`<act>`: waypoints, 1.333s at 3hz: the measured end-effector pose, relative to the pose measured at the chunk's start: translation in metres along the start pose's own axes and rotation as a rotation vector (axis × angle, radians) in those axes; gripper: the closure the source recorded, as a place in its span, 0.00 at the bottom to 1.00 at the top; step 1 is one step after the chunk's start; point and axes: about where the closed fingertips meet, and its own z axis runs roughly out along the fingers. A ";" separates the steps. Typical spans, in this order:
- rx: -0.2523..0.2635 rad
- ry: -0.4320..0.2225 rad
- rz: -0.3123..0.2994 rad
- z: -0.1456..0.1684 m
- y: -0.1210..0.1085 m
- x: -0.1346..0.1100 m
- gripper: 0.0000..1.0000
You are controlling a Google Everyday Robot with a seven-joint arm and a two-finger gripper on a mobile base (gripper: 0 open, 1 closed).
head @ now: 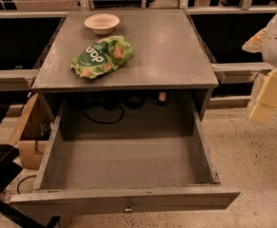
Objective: Place green rice chip bag into top drawer
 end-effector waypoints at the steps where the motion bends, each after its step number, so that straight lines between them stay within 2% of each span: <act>1: 0.014 -0.007 -0.001 -0.002 -0.002 -0.002 0.00; 2: 0.035 -0.080 0.017 0.015 -0.026 -0.030 0.00; 3: 0.065 -0.195 0.008 0.036 -0.064 -0.088 0.00; 4: 0.077 -0.245 -0.073 0.058 -0.092 -0.152 0.00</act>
Offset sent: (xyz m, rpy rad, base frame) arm 0.1007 0.0638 -0.0097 0.2051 -0.1109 -0.0105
